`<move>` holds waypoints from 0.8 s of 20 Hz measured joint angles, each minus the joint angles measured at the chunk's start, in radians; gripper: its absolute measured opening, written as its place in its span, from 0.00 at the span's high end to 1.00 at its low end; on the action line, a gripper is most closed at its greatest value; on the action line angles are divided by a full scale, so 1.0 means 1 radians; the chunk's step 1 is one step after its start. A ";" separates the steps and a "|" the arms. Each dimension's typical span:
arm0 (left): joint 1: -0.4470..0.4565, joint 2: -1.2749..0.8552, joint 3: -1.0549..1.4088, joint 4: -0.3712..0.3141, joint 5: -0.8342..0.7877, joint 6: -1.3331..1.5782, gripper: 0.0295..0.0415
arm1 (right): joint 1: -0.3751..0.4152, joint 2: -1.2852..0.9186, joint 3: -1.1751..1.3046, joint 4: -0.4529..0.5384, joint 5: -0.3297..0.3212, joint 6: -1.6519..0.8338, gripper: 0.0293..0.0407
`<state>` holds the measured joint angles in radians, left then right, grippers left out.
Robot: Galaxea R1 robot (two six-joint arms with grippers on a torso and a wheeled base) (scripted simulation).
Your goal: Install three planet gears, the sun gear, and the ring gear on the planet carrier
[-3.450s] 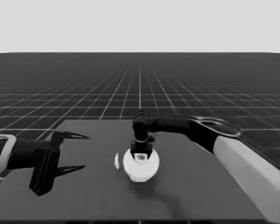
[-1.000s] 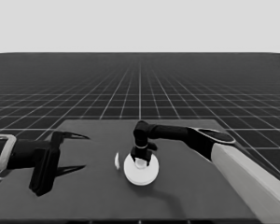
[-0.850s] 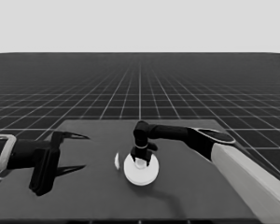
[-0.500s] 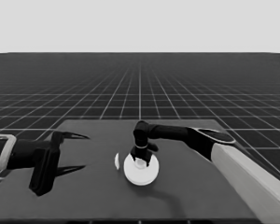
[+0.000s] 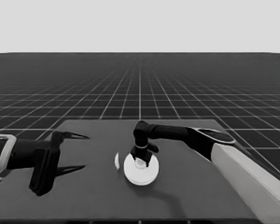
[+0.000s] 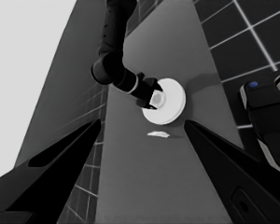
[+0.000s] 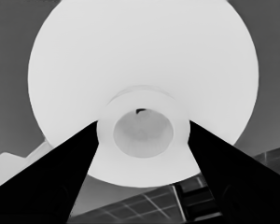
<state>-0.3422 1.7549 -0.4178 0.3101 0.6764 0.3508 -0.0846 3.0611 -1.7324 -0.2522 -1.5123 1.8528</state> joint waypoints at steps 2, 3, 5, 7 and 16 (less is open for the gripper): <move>0.000 0.000 0.000 0.000 0.000 0.000 0.25 | 0.001 0.000 0.000 0.000 0.000 0.008 0.22; 0.000 0.000 0.000 0.000 0.000 0.000 0.25 | 0.001 0.000 0.000 0.000 0.000 0.010 0.20; 0.000 0.000 0.000 0.000 0.000 0.000 0.25 | 0.001 0.000 0.000 0.000 0.000 0.012 0.19; 0.000 0.000 0.000 0.000 0.000 0.000 0.25 | 0.001 0.000 0.000 0.000 0.000 0.012 0.19; 0.000 0.000 0.000 0.000 0.000 0.000 0.25 | 0.110 -0.011 0.052 0.088 -0.028 -0.457 0.19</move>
<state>-0.3422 1.7549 -0.4178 0.3101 0.6764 0.3508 0.0249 3.0503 -1.6804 -0.1647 -1.5402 1.3961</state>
